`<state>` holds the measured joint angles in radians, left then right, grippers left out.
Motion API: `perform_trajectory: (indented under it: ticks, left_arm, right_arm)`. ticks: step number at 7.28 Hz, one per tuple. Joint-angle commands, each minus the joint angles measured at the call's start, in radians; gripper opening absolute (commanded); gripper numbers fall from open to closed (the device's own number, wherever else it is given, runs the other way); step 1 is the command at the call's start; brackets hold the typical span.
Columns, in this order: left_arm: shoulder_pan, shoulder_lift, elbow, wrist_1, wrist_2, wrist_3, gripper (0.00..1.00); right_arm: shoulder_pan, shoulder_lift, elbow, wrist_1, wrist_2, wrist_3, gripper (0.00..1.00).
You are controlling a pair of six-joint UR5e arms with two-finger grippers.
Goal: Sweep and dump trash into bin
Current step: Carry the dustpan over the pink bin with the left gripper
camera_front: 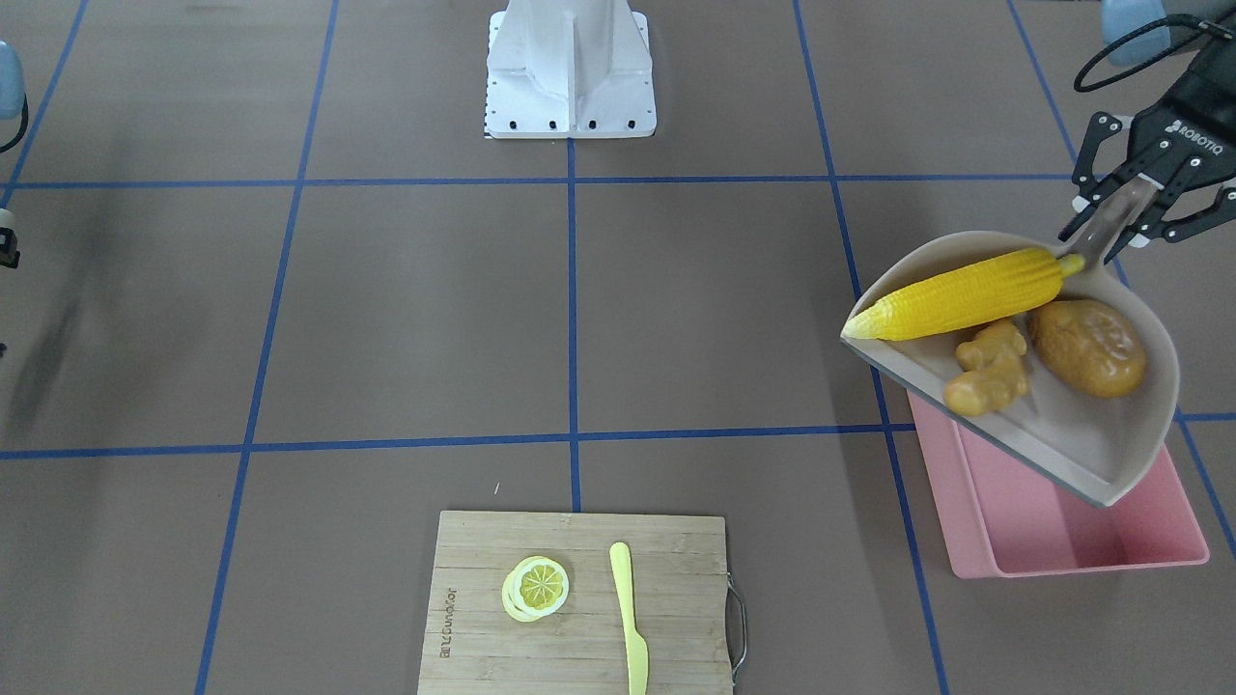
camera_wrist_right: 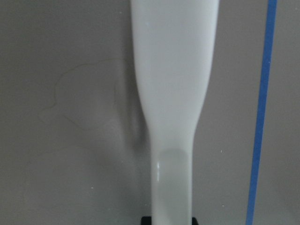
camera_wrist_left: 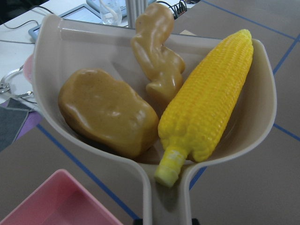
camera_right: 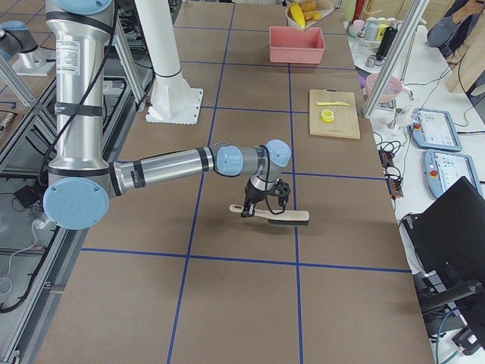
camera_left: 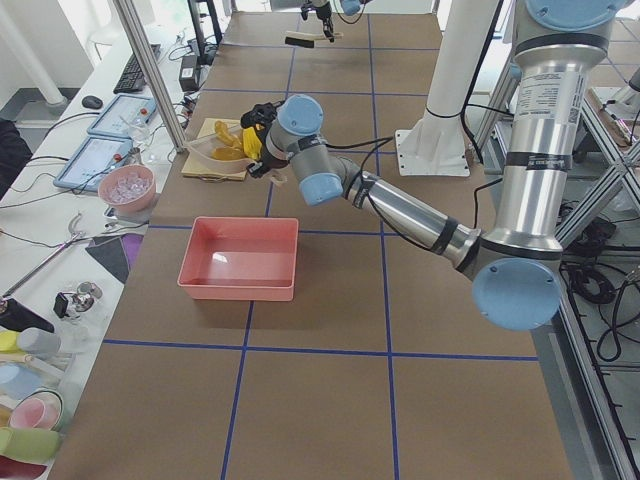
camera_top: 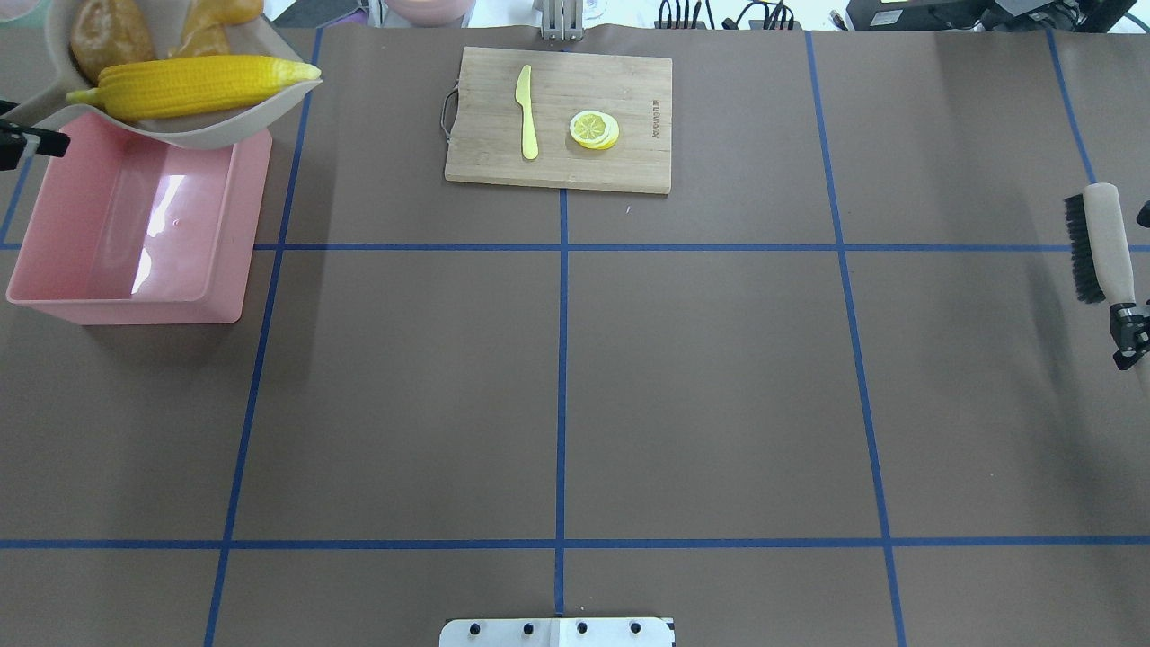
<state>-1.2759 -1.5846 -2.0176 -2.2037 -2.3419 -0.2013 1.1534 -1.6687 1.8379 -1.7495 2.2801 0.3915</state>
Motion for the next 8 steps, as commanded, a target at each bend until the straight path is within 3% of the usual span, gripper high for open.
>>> perform_trajectory:
  ticks: [1, 3, 5, 8]
  left_arm:
    - [-0.045, 0.134, -0.116, 0.102, 0.003, 0.005, 0.00]
    - [-0.068, 0.228, -0.180, 0.130, 0.091, -0.003, 0.00]
    - [-0.085, 0.294, -0.187, 0.145, 0.093, -0.010, 0.00]
    - [-0.105, 0.304, -0.210, 0.393, 0.078, -0.015, 0.00]
  right_arm:
    - [-0.004, -0.051, 0.006, 0.035, 0.018, 0.010, 0.00]
    - [-0.029, -0.089, 0.006, 0.066, 0.021, 0.010, 0.00]
    - [-0.061, -0.100, 0.004, 0.077, 0.042, 0.010, 0.00]
    - [-0.106, -0.024, -0.003, 0.076, 0.050, 0.012, 0.00]
